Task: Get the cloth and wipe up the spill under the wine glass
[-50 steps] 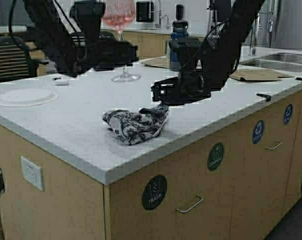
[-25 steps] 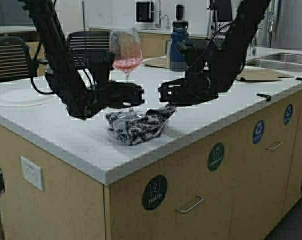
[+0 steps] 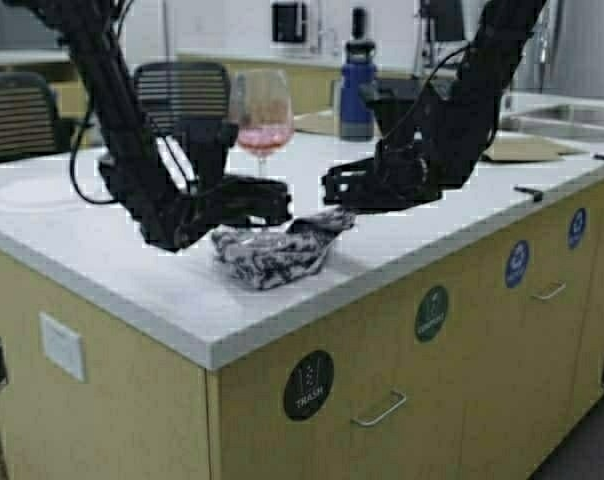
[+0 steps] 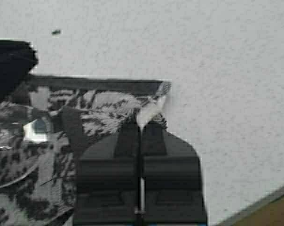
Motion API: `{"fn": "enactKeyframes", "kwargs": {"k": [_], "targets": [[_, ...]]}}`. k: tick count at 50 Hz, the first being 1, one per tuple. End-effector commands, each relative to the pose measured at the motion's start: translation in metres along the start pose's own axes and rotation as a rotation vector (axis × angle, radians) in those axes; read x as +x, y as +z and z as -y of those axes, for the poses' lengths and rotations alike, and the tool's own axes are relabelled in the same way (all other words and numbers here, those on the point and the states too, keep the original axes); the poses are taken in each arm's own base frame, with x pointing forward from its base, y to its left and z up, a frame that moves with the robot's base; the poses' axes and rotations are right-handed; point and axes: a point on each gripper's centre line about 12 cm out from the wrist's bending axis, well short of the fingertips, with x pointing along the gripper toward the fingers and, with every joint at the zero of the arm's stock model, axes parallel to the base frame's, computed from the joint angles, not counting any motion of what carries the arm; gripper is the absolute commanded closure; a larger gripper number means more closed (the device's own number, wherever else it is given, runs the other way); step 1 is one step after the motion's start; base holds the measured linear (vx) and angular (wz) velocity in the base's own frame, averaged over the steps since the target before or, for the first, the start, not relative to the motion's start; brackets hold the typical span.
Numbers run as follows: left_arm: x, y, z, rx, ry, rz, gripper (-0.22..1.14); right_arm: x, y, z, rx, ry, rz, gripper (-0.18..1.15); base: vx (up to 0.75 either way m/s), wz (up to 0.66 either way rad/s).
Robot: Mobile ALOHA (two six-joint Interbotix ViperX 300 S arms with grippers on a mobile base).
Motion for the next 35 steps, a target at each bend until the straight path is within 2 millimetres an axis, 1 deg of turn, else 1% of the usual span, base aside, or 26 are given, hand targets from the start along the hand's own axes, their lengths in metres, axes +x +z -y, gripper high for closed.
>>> {"fn": "enactKeyframes", "kwargs": {"k": [1,5,7,10,17,21,25,30,35], "targets": [[0.015,0.066,-0.001,0.027,-0.006,0.129,0.57,-0.017,0.049,0.028,0.074,-0.090,0.163,0.91,0.00,0.00],[0.019,0.080,-0.001,0.033,-0.005,0.158,0.57,-0.033,0.067,0.047,0.127,-0.162,0.249,0.91,0.00,0.00],[0.020,0.083,-0.001,0.036,-0.007,0.167,0.57,-0.041,0.076,0.056,0.143,-0.192,0.292,0.91,0.00,0.00],[0.021,0.083,-0.002,0.038,-0.005,0.169,0.57,-0.056,0.089,0.068,0.164,-0.235,0.359,0.91,0.00,0.00],[0.019,0.071,-0.001,0.034,-0.006,0.157,0.57,-0.086,0.119,0.088,0.176,-0.300,0.508,0.91,0.00,0.00],[0.018,0.062,0.000,0.030,-0.009,0.143,0.57,-0.097,0.132,0.093,0.171,-0.313,0.573,0.91,0.00,0.00],[0.017,0.052,0.000,0.029,-0.008,0.127,0.57,-0.106,0.141,0.097,0.166,-0.323,0.628,0.91,0.00,0.00],[0.016,0.036,0.002,0.026,-0.011,0.103,0.57,-0.111,0.147,0.096,0.158,-0.325,0.680,0.91,0.00,0.00],[0.017,0.026,0.003,0.026,-0.014,0.097,0.57,-0.112,0.148,0.096,0.155,-0.324,0.690,0.91,0.00,0.00]]}}
